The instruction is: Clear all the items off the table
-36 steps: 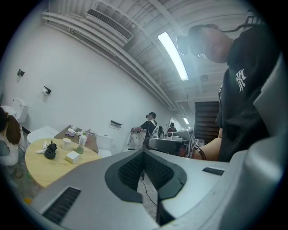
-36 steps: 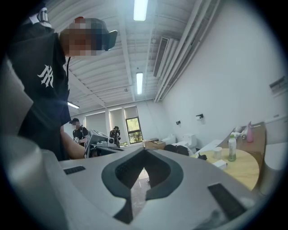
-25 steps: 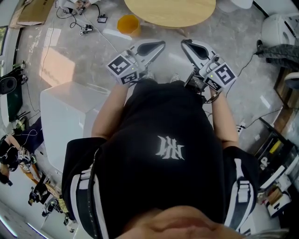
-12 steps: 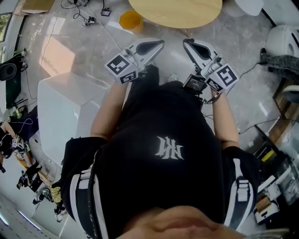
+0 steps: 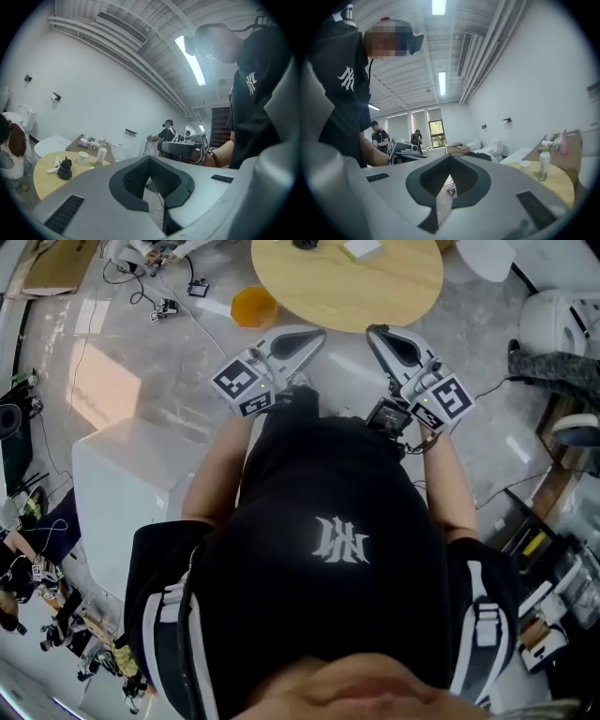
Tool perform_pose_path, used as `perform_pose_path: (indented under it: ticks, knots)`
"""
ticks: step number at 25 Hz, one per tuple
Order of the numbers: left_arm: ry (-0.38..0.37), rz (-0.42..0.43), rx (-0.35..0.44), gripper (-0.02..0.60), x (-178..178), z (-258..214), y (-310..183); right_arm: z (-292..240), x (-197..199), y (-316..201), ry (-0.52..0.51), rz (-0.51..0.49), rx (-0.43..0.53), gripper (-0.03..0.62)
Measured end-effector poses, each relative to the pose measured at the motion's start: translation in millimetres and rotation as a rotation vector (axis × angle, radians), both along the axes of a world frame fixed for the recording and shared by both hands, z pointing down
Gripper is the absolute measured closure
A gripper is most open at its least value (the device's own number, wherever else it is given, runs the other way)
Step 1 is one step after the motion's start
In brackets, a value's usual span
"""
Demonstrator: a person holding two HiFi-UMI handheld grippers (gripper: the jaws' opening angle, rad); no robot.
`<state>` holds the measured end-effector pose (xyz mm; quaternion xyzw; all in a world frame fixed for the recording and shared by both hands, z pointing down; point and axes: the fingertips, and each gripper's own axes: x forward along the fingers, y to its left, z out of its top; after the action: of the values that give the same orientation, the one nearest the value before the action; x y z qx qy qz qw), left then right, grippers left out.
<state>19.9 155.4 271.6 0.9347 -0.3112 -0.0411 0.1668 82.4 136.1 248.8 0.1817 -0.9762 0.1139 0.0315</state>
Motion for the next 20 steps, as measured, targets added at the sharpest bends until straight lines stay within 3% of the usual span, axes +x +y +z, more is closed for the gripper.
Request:
perform_pose_path:
  ticks: [10,20]
  knots:
    - [0.049,0.008,-0.016,0.569,-52,11,-61,2,-35,-64,0.081,0.072,0.014,0.58]
    - [0.026,-0.005,-0.067,0.569,-43,31,-122,35,-21,-150,0.091,0.083,-0.027,0.531]
